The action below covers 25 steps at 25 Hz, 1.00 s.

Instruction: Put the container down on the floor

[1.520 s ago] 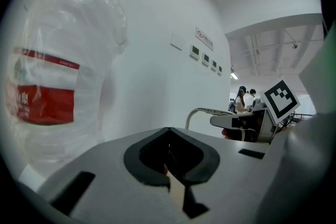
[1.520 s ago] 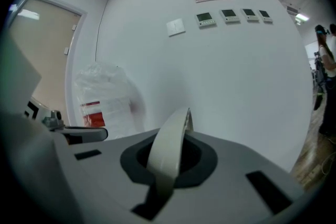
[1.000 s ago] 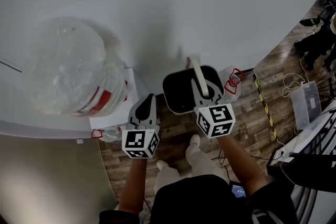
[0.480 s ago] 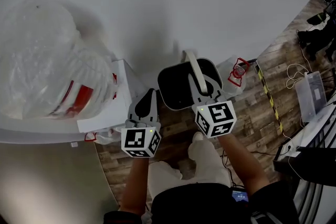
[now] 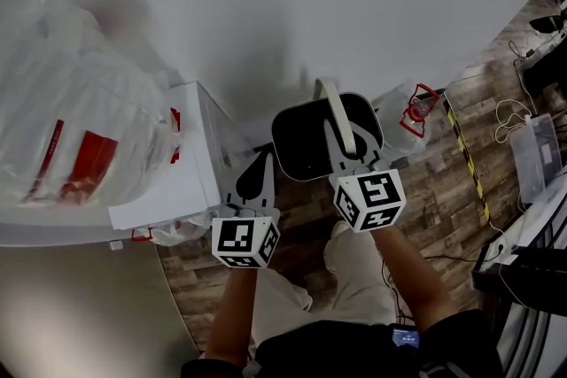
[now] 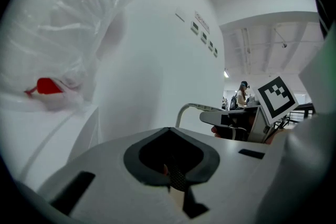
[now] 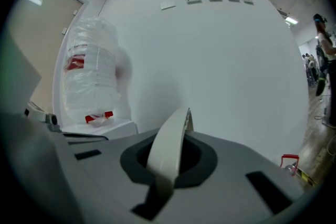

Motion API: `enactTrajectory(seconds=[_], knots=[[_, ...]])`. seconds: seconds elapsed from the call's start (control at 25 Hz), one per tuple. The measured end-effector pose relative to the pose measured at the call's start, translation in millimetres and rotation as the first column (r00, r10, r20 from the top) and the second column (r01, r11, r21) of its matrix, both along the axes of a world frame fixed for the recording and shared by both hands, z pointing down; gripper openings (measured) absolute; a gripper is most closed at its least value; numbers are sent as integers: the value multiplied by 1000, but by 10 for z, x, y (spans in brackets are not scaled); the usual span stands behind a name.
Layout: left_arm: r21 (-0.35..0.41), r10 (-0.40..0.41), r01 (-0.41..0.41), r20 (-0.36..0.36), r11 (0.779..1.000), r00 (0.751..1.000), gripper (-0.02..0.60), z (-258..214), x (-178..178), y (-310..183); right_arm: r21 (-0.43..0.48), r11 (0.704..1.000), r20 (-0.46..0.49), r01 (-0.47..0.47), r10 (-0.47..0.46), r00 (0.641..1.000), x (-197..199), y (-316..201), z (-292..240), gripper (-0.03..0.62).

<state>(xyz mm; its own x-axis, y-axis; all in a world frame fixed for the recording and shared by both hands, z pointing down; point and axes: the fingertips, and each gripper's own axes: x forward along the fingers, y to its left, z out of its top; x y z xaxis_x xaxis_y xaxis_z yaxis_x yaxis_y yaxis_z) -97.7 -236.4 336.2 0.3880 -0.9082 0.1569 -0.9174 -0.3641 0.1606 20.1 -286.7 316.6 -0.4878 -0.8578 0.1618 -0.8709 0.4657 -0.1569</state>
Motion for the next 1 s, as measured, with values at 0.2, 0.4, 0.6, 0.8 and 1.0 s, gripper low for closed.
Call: enactTrajectory(seconds=[0.2, 0.4, 0.6, 0.8, 1.0], knots=[[35, 7, -8, 34, 999, 999, 17, 327, 8, -138, 28, 1000, 7, -6, 6, 1000, -14, -86, 301, 28], [51, 9, -10, 24, 999, 1000, 16, 687, -36, -216, 45, 999, 12, -13, 13, 1000, -52, -137, 625, 28], [61, 30, -31, 18, 998, 999, 17, 1010, 5, -274, 59, 998, 8, -21, 20, 1000, -77, -196, 945, 28], [90, 29, -28, -7, 996, 1000, 17, 1282, -34, -301, 65, 998, 16, -25, 24, 1000, -106, -235, 1284, 28], [90, 43, -41, -12, 995, 999, 17, 1694, 7, -315, 64, 997, 24, -47, 46, 999, -41, -266, 1687, 28]])
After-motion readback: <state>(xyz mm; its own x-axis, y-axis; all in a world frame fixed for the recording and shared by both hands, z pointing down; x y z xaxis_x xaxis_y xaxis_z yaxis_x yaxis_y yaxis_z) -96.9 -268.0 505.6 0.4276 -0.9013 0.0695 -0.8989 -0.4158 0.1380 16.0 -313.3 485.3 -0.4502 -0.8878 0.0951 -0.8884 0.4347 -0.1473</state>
